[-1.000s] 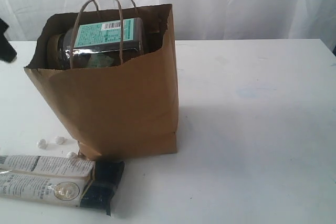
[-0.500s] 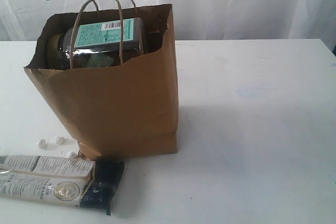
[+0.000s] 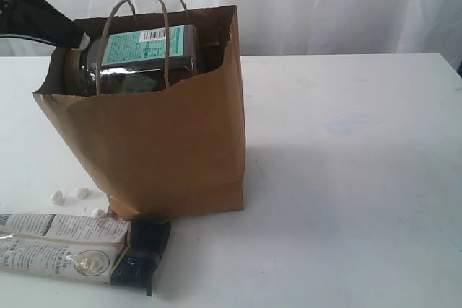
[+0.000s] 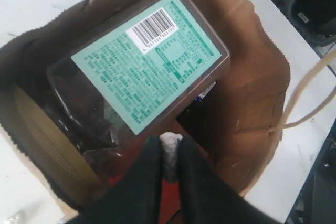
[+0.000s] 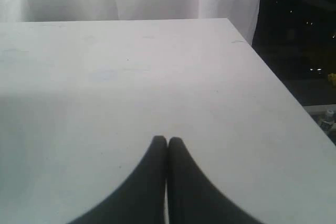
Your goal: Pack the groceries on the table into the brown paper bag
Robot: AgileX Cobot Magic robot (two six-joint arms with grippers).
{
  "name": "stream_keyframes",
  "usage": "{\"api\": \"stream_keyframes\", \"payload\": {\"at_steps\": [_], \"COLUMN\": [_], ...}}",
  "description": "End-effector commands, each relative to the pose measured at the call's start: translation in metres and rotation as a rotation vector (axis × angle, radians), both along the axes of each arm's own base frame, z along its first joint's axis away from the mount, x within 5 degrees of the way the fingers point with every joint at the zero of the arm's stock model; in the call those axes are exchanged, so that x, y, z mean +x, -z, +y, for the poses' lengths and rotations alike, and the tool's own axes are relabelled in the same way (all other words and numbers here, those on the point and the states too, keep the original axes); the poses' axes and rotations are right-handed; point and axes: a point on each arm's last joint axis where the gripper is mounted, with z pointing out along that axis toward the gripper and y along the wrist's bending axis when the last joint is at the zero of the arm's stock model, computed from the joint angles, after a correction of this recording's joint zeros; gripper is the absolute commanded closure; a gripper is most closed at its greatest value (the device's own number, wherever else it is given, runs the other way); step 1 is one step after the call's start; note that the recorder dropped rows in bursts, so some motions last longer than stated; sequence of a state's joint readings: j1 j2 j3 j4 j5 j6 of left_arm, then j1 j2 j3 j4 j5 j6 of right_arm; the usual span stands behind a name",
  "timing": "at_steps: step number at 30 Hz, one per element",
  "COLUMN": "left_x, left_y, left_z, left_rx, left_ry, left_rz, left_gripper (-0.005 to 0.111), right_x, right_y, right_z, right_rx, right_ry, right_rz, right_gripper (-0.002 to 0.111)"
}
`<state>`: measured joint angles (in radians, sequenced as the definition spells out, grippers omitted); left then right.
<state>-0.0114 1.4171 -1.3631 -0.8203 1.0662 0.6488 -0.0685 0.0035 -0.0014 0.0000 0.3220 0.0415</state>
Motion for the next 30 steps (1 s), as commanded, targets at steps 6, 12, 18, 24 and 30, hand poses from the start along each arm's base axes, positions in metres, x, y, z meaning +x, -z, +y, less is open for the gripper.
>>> {"api": "stream_keyframes", "payload": {"at_steps": [6,12,18,24,30], "left_x": [-0.002,-0.002,-0.013,-0.036,-0.057], "left_y": [0.01,0.01,-0.009,-0.054,-0.074], "left_z": [-0.002,-0.002,0.0,0.014,0.042], "left_rx": [-0.012,-0.021,0.024,0.194,0.422], "left_ry": [0.04,0.04,0.038,-0.063,-0.336], "left_rz": [-0.012,-0.012,-0.09,-0.248,-0.281], "left_gripper": [0.061,0.04,0.04,0.04,0.04], "right_x": [0.0,0.0,0.0,0.0,0.0], "right_y": [0.0,0.0,0.0,0.0,0.0], "right_z": [0.0,0.0,0.0,0.0,0.0], "right_rx": [0.0,0.0,0.0,0.0,0.0], "right_ry": [0.002,0.002,0.002,0.002,0.002], "right_rz": [-0.01,-0.01,-0.01,-0.01,-0.01], "right_gripper": [0.108,0.108,0.108,0.108,0.108]}}
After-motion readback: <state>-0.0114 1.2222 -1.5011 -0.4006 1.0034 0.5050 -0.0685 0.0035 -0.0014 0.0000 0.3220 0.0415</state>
